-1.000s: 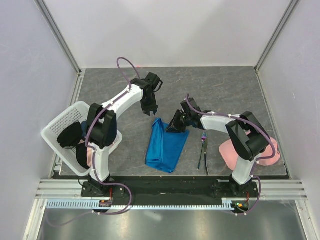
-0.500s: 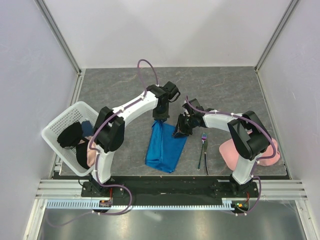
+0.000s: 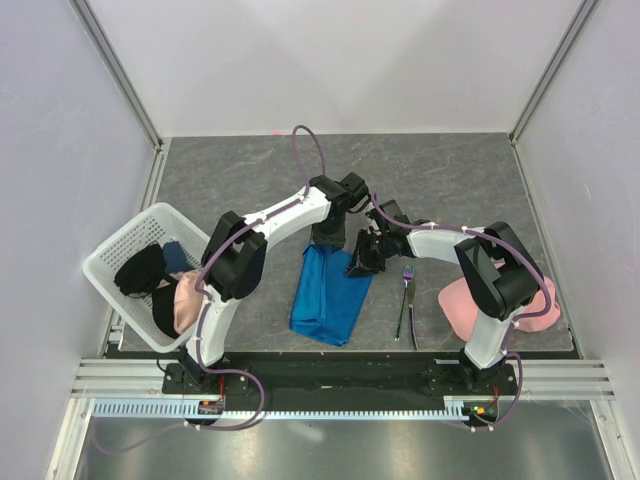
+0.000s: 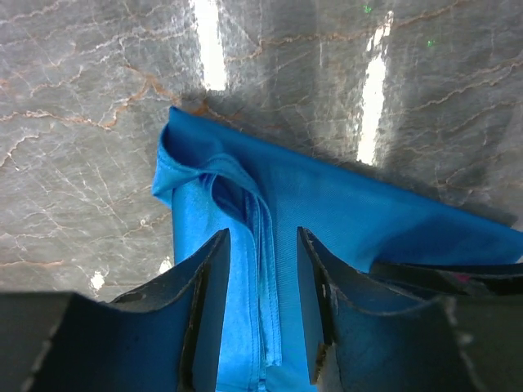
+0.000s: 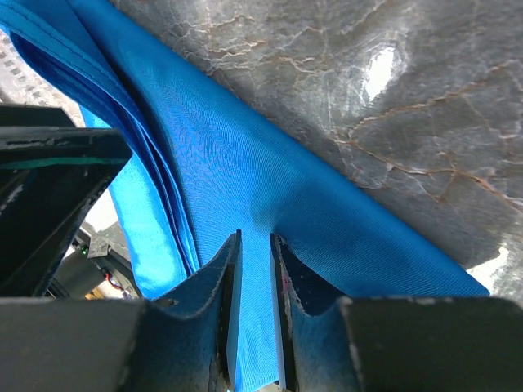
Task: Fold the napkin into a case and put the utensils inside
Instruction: Fold the 2/3-rectangle-folded napkin at the center of the board.
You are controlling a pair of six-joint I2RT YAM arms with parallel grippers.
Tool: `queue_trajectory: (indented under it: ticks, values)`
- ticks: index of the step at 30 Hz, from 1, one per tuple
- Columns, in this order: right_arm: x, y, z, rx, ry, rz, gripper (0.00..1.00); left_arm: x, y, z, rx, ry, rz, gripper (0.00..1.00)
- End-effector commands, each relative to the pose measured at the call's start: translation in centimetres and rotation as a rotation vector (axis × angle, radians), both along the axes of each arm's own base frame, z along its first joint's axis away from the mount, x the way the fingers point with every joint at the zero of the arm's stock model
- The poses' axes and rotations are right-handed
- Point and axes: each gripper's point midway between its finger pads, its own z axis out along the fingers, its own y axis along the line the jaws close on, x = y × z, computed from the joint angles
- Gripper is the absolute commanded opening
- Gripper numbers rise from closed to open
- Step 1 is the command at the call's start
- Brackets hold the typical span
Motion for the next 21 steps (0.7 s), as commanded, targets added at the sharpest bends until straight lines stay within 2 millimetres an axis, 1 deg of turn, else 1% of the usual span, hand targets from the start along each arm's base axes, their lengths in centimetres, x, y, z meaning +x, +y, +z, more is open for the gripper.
queue_trajectory:
  ticks: [1, 6, 9, 14, 18, 21]
  values:
    - [-0.12, -0.15, -0.81, -0.001, -0.003, 0.001, 0.27, 1.19, 0.44, 0.12, 0.051, -0.046, 0.045, 0.45]
    - [-0.3, -0.22, -1.3, -0.003, 0.004, 0.001, 0.26, 1.41, 0.93, -0.25, 0.083, -0.055, 0.057, 0.42]
    - [-0.19, -0.09, -1.31, 0.003, -0.001, 0.005, 0.26, 1.51, 1.16, -0.23, 0.096, -0.061, 0.06, 0.42]
    - [-0.09, -0.08, -1.35, 0.005, -0.004, 0.007, 0.25, 1.5, 1.2, 0.24, 0.095, -0.074, 0.06, 0.4]
    - [-0.14, -0.02, -1.35, 0.007, -0.003, 0.008, 0.25, 1.62, 1.13, 0.37, 0.094, -0.077, 0.05, 0.41]
    - [-0.29, 0.0, -1.44, 0.009, 0.003, 0.011, 0.25, 1.65, 1.01, 0.51, 0.09, -0.081, 0.05, 0.47]
